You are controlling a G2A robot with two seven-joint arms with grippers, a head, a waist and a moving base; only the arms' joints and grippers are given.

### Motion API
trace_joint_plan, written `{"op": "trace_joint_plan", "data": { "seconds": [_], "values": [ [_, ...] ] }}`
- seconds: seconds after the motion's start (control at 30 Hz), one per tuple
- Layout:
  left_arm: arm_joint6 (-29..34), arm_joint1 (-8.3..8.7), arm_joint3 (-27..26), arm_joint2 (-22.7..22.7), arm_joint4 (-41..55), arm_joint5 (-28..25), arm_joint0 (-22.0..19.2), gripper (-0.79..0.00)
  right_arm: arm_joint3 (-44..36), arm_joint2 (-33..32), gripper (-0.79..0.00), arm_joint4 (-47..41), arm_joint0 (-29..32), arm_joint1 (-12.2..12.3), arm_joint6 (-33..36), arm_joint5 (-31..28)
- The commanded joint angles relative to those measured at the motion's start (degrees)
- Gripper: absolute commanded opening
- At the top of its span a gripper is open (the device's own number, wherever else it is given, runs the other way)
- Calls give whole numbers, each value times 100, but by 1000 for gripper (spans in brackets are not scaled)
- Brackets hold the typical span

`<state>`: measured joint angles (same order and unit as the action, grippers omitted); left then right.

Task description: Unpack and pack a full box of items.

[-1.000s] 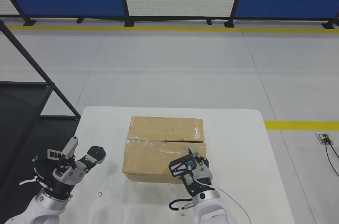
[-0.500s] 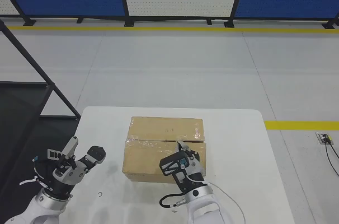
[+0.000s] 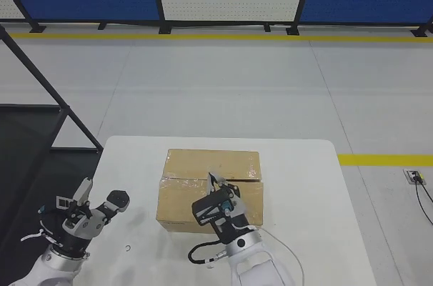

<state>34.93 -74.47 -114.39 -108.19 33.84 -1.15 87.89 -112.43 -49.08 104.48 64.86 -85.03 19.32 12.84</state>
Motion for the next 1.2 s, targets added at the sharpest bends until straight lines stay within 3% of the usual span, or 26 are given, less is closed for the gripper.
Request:
{"op": "trace_joint_plan", "data": {
  "seconds": [0.0,0.27,0.53,1.17],
  "values": [
    [3,5,32,-34,75,-26,55,0,33,23,-785,-70,-44,-25,-110,-29],
    [179,40,134,-157,134,-99,301,0,208,144,-785,-333,-289,-152,-451,-66],
    [754,170,51,-205,-969,245,412,0,364,178,-785,-677,-478,-274,-764,-55],
    [773,179,38,-186,-1069,249,410,0,387,343,-785,-931,-649,-461,-1484,-484]
  ]
}}
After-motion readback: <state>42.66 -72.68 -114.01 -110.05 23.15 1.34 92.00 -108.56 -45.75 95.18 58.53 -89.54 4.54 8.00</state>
